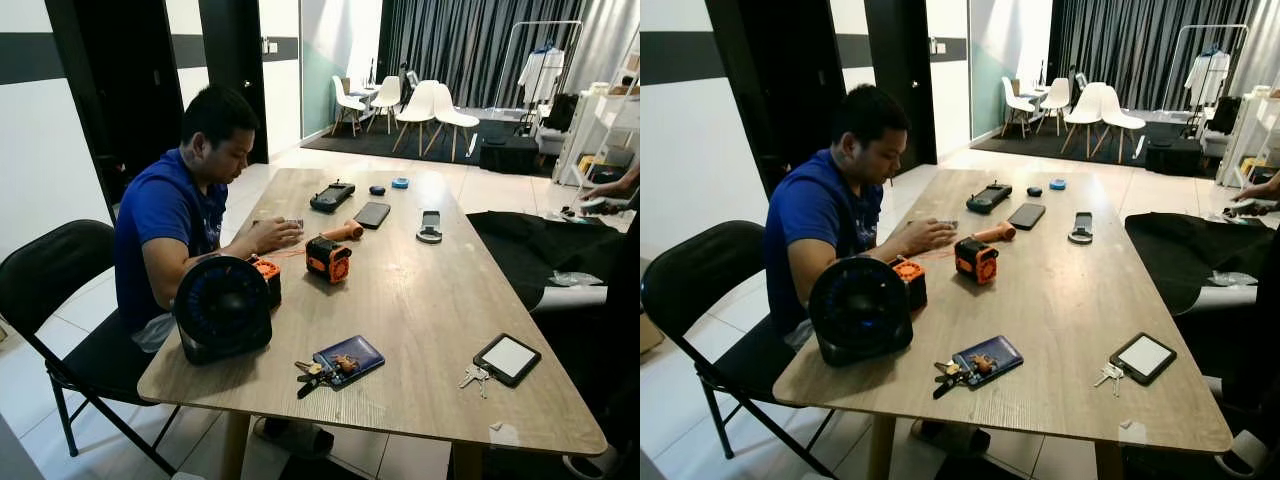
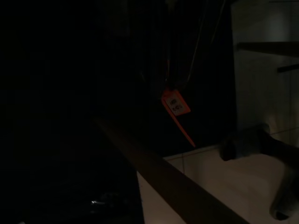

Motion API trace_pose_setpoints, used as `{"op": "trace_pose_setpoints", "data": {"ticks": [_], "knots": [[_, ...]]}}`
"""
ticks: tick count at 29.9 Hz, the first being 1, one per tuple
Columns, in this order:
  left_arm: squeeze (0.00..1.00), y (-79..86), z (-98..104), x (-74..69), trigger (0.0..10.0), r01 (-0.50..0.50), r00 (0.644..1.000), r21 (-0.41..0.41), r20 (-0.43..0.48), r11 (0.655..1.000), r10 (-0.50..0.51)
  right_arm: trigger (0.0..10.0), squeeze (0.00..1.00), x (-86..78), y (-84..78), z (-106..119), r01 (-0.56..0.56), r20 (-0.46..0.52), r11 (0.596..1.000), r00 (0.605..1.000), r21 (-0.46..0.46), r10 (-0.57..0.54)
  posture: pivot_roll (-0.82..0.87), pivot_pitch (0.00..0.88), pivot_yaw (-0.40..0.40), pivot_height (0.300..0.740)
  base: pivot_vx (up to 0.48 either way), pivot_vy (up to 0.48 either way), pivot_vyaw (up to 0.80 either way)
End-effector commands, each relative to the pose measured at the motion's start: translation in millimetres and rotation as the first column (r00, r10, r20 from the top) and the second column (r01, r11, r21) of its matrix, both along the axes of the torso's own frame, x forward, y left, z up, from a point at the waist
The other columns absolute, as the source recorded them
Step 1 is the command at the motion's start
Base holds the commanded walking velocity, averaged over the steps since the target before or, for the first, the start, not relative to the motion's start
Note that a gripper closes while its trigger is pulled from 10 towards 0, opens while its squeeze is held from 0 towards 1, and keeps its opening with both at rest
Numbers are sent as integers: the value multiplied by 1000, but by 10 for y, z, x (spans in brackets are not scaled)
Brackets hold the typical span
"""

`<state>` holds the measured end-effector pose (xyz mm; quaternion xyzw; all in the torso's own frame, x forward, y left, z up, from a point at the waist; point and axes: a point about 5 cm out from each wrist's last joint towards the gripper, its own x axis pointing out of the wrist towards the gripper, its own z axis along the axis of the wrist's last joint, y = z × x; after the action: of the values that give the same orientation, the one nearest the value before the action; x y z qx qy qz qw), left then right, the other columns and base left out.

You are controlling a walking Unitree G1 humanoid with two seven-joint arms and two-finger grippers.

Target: Hang keys on a hook

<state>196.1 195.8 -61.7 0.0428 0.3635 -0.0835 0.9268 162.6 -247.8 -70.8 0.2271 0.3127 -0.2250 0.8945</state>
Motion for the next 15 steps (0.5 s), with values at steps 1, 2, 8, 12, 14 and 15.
{"op": "trace_pose_setpoints", "data": {"ticks": [1, 2, 8, 12, 14, 15], "knots": [[0, -33, -20, -9, 10000, 10, 1000, 18, -9, 1000, -10, 10000, 0, -13, 125, -49, -48, -18, 999, 999, 14, 48, 67, 0, 15, 740, 0, 0, 0], [0, -33, -20, -9, 10000, 10, 1000, 18, -9, 1000, -10, 10000, 0, -13, 125, -49, -48, -18, 999, 999, 14, 48, 67, 0, 15, 740, 0, 0, 0], [0, -59, -24, -15, 10000, 27, 1000, 12, -11, 1000, -27, 10000, 0, -47, 304, -113, -123, -49, 992, 991, 13, 123, 66, 0, 47, 740, 0, 0, 0], [0, -37, -17, -20, 10000, 29, 1000, 4, -6, 1000, -29, 10000, 0, -62, 353, -131, -106, -45, 994, 993, 25, 107, 65, 0, 54, 740, 0, 0, 0], [0, -37, -17, -20, 10000, 29, 1000, 4, -6, 1000, -29, 10000, 0, -62, 353, -131, -106, -45, 994, 993, 25, 107, 65, 0, 54, 740, 0, 0, 0], [0, -29, -19, -27, 10000, 24, 1000, -3, -9, 1000, -24, 10000, 0, -67, 367, -136, -105, -45, 994, 993, 31, 106, 66, 0, 52, 740, 0, 0, 0]]}}
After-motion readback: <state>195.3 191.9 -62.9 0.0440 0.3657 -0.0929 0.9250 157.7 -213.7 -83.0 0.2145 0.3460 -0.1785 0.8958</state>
